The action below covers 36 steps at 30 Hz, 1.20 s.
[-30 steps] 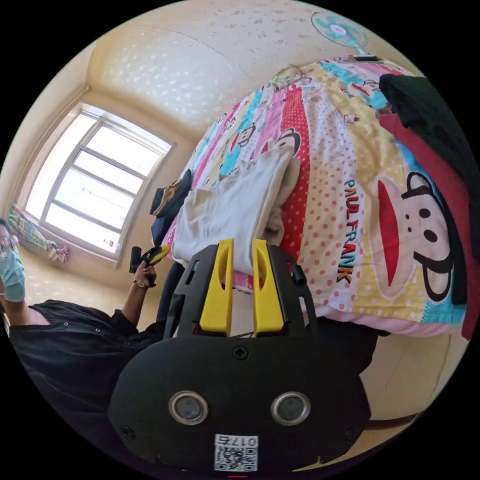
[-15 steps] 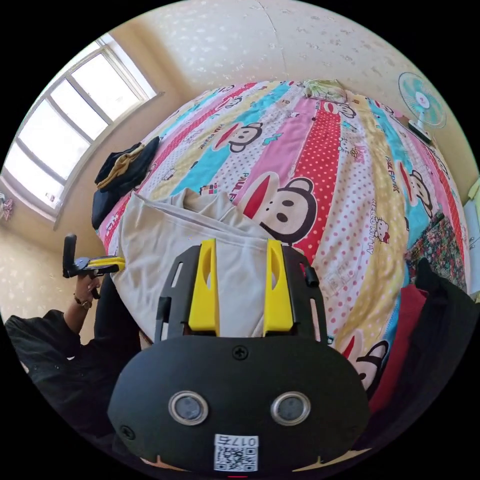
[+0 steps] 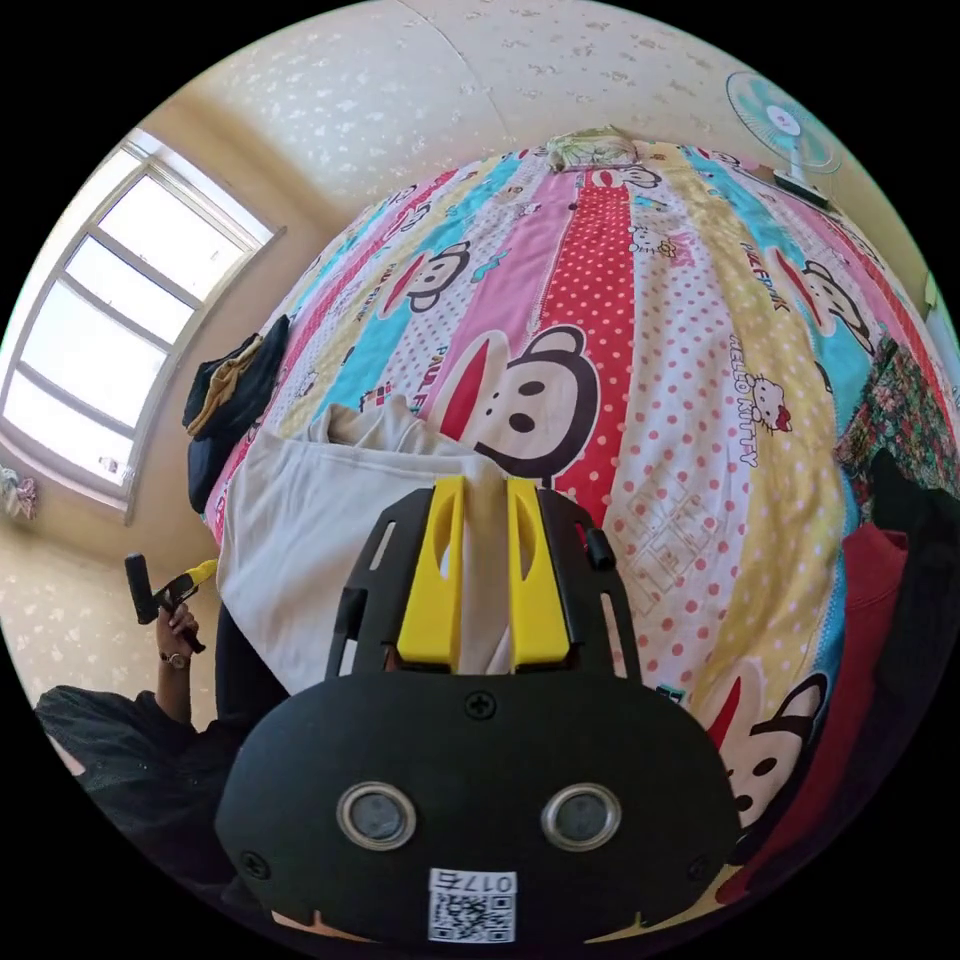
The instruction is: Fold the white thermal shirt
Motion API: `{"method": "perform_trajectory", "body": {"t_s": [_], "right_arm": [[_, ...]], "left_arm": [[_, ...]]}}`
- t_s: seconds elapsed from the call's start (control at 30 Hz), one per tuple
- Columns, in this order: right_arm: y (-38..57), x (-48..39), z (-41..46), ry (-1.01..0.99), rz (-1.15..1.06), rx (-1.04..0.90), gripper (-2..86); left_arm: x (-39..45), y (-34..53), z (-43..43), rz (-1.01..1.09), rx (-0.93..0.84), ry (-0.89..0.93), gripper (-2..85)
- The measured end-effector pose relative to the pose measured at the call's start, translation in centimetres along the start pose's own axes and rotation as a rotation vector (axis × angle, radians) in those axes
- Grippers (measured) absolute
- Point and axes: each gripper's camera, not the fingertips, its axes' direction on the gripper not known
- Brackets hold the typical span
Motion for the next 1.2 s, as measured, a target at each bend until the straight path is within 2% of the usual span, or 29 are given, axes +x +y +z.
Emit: {"method": "perform_trajectory", "body": {"t_s": [0.1,0.2,0.27,0.33,0.43,0.53,0.6,0.7,0.8,0.87,0.93,1.07,1.13,1.2], "right_arm": [[1.0,-2.2,-2.2,-0.015,-0.007,0.102,9.7],[2.9,-7.3,-4.2,0.102,-0.046,0.194,9.6],[4.0,-11.6,-2.4,0.064,-0.172,0.082,7.6],[5.1,-13.7,0.7,0.033,-0.245,-0.065,5.5],[7.5,-13.4,8.2,0.191,-0.222,-0.321,2.5],[10.0,-11.2,7.7,0.128,-0.130,-0.114,1.3],[10.7,-9.3,6.9,0.032,-0.047,-0.068,1.0],[12.0,-6.6,4.9,-0.145,0.071,-0.049,0.7],[14.4,-4.1,2.4,-0.284,0.076,-0.069,0.6],[17.7,-1.2,-0.5,-0.336,0.132,0.004,0.6],[20.6,1.3,-2.8,-0.368,0.189,0.063,0.6],[27.1,6.7,-8.2,-0.355,0.333,0.187,0.7],[29.5,8.2,-10.2,-0.308,0.378,0.231,0.6],[31.4,9.5,-11.5,-0.279,0.424,0.239,0.6]], "left_arm": [[-1.7,-0.3,1.9,-0.037,-0.105,0.118,18.7],[-2.7,0.1,4.2,-0.041,-0.135,0.139,18.1],[-3.6,0.6,5.1,-0.040,-0.112,0.090,16.5],[-4.7,1.0,5.4,-0.060,-0.088,0.125,13.3],[-5.9,1.6,6.6,-0.113,-0.153,0.246,11.4],[-6.5,2.6,7.0,-0.210,-0.143,0.322,9.4],[-5.5,2.5,6.0,-0.206,-0.120,0.342,8.3],[-1.0,1.3,3.2,-0.111,-0.030,0.396,6.6],[6.3,-1.4,3.5,0.046,-0.080,0.476,6.0],[11.8,-2.5,5.0,0.164,-0.123,0.501,5.3],[19.3,-2.0,8.6,0.336,-0.198,0.520,4.9],[28.4,2.6,16.5,0.572,-0.346,0.529,4.6],[31.4,6.8,23.0,0.716,-0.433,0.438,4.8],[31.6,9.5,27.8,0.714,-0.538,0.334,5.2]]}}
